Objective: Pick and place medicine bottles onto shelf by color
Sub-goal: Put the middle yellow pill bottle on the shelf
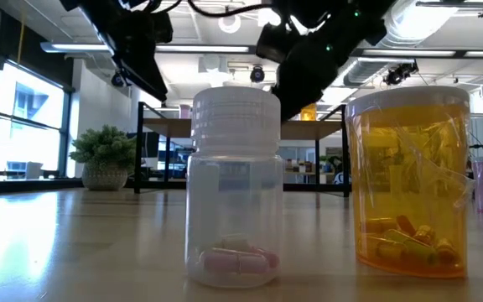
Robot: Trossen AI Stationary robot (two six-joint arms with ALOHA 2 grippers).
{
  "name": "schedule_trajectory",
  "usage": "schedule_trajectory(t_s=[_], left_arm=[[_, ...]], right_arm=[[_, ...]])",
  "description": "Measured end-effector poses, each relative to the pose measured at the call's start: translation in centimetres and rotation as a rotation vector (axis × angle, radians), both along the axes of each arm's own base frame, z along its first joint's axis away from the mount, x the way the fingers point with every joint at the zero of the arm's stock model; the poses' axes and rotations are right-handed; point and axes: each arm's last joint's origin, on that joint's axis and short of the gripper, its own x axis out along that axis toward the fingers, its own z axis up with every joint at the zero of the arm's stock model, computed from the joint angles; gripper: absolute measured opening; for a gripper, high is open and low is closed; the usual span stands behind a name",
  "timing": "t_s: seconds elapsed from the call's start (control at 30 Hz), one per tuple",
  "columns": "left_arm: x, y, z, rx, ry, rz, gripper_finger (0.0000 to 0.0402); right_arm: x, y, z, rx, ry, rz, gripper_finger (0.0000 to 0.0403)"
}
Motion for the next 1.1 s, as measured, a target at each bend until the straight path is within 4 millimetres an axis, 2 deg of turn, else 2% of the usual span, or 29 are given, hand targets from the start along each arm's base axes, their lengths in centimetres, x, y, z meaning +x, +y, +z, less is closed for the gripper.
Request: schedule_trajectory(t_s=[0.43,0.63,1.1], left_arm=[[0.5,-0.8,0.2,0.016,-0.021,-0.032,0.0174],[0.5,-0.8,0.2,0.017,-0.024,-0.032,0.0174],[0.5,-0.8,0.2,0.017,-0.024,-0.033,0.0174]], right_arm=[[1.2,-0.2,-3.3,-0.062,0.061,-0.05,0.0252],[1.2,-0.2,-3.4,-0.05,0.066,-0.073,0.0246],[1.3,-0.2,-4.2,-0.05,0.087,-0.074,0.0146]])
